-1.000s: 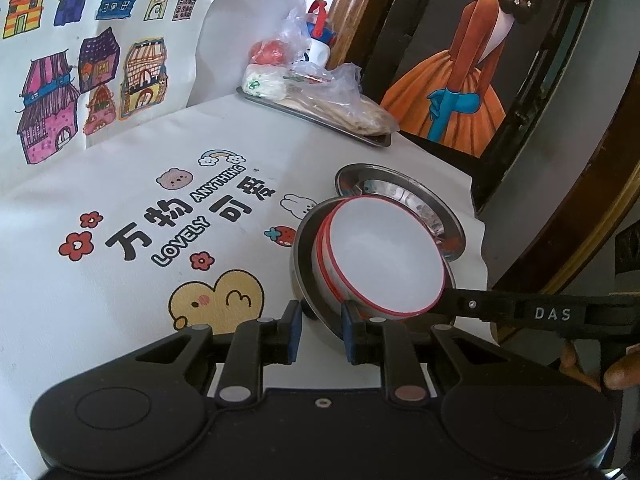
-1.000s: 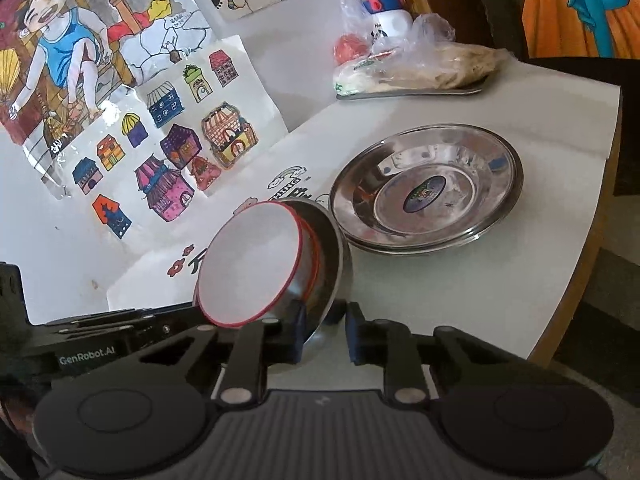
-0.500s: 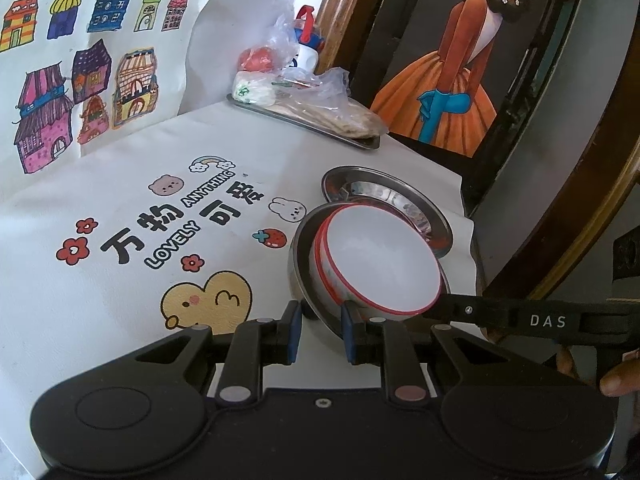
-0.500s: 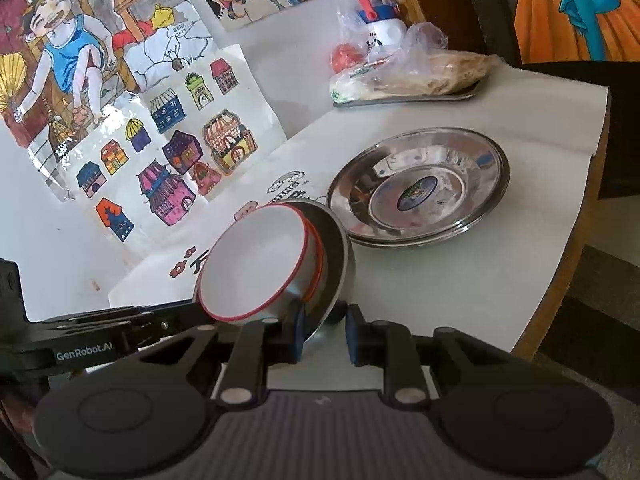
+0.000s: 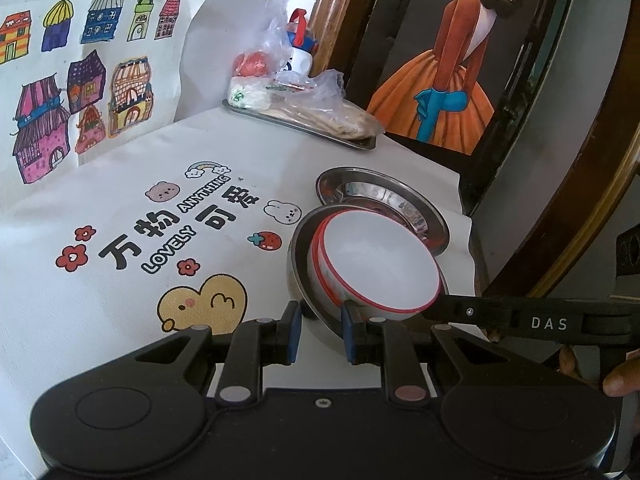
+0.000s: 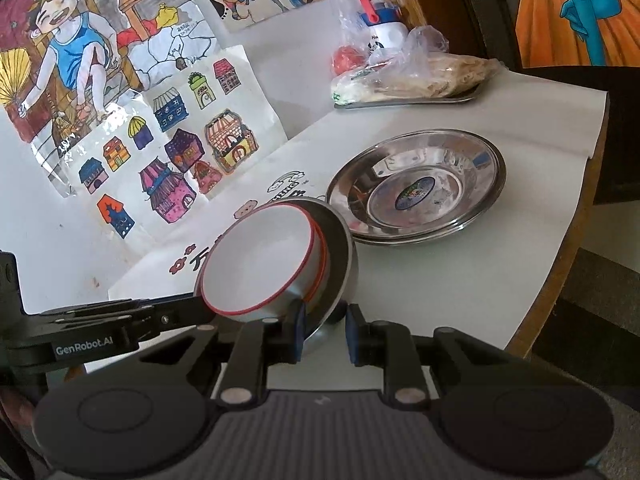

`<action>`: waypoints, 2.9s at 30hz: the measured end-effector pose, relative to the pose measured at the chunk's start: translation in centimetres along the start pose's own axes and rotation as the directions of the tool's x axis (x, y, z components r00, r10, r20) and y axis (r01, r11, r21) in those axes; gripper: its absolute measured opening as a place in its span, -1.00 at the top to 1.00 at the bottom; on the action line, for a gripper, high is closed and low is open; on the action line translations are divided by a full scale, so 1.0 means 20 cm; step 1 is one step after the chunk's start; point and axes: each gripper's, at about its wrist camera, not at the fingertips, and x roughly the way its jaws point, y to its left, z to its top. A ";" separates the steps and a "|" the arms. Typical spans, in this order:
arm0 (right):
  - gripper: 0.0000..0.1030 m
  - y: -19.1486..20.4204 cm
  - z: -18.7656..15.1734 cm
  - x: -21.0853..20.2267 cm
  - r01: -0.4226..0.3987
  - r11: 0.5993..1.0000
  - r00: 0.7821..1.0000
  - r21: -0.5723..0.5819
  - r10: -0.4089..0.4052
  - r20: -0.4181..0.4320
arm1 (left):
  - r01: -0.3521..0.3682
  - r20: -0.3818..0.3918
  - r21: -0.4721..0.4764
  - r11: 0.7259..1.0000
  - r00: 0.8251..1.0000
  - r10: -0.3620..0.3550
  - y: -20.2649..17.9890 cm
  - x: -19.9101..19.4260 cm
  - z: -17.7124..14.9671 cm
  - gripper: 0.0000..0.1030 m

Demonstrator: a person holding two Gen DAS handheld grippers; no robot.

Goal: Organize plates and bowls
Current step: 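Carry the nested bowl stack with both grippers toward the steel plates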

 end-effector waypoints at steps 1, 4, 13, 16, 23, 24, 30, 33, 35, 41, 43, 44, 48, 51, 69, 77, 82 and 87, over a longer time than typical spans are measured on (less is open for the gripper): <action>0.53 0.00 0.00 0.00 0.000 1.000 1.000 -0.003 0.000 0.000 | -0.001 -0.002 -0.002 1.000 1.000 0.001 0.00 0.00 0.00 0.59; 0.53 0.01 0.01 0.01 0.008 1.000 1.000 -0.004 -0.008 -0.003 | 0.000 -0.013 -0.019 1.000 1.000 0.000 0.02 0.01 0.00 0.59; 0.43 0.02 0.10 0.08 -0.002 1.000 0.999 0.005 0.002 -0.034 | 0.019 -0.022 -0.096 0.995 1.000 -0.021 0.10 0.04 0.03 0.55; 0.32 -0.01 0.11 0.11 -0.032 0.999 0.998 0.016 0.032 -0.046 | 0.015 -0.014 -0.101 0.995 1.000 -0.016 0.12 0.05 0.04 0.56; 0.20 -0.08 0.14 0.17 -0.112 0.993 0.992 0.022 0.113 -0.063 | 0.016 -0.015 -0.105 0.994 1.000 -0.018 0.17 0.09 0.06 0.26; 0.20 -0.09 0.14 0.18 -0.122 0.992 0.990 0.016 0.122 -0.064 | 0.017 -0.015 -0.106 0.994 1.000 -0.019 0.18 0.10 0.06 0.21; 0.15 -0.09 0.17 0.24 -0.185 0.983 0.981 -0.018 0.184 -0.070 | 0.030 -0.021 -0.097 0.995 0.999 -0.032 0.22 0.13 0.08 -0.02; 0.11 -0.08 0.17 0.27 -0.210 0.977 0.976 -0.046 0.207 -0.070 | 0.045 -0.021 -0.094 0.995 0.999 -0.047 0.24 0.15 0.09 0.01; 0.10 -0.08 0.18 0.28 -0.221 0.975 0.973 -0.027 0.219 -0.067 | 0.056 -0.018 -0.085 0.995 0.998 -0.057 0.24 0.15 0.09 0.03; 0.04 -0.13 0.18 0.27 -0.171 0.981 0.982 0.087 0.177 -0.062 | 0.063 -0.017 -0.118 0.991 0.998 -0.066 0.28 0.15 0.09 0.04; 0.06 -0.11 0.20 0.27 -0.135 0.985 0.987 0.111 0.144 -0.078 | 0.049 -0.027 -0.127 0.991 0.998 -0.052 0.29 0.15 0.11 0.04; 0.09 -0.09 0.20 0.27 -0.117 0.987 0.988 0.106 0.127 -0.090 | 0.039 -0.037 -0.136 0.990 0.998 -0.045 0.29 0.15 0.12 0.04; 0.15 0.00 0.26 0.29 -0.020 0.998 0.987 0.067 0.031 -0.159 | 0.025 -0.094 -0.139 0.990 0.995 -0.039 0.32 0.17 0.19 0.04; 0.13 0.06 0.28 0.32 0.037 0.999 0.982 0.032 -0.031 -0.189 | 0.032 -0.127 -0.135 0.990 0.991 -0.050 0.34 0.20 0.23 0.09; -0.02 0.08 0.28 0.41 0.072 0.993 0.983 0.093 -0.054 -0.175 | 0.218 -0.220 0.192 0.957 0.960 -0.174 0.49 0.44 0.51 -0.31; -0.07 0.04 0.28 0.40 0.063 0.992 0.986 0.109 -0.045 -0.160 | 0.308 -0.232 0.151 0.939 0.934 -0.270 0.58 0.52 0.55 -0.35; -0.15 0.06 0.29 0.39 0.123 0.987 0.979 0.104 -0.103 -0.178 | 0.256 -0.269 0.119 0.959 0.938 -0.217 0.55 0.54 0.58 -0.30; 0.15 0.12 0.32 0.41 0.130 0.989 0.970 0.068 -0.113 -0.216 | 0.244 -0.304 0.068 0.967 0.929 -0.213 0.52 0.54 0.60 0.28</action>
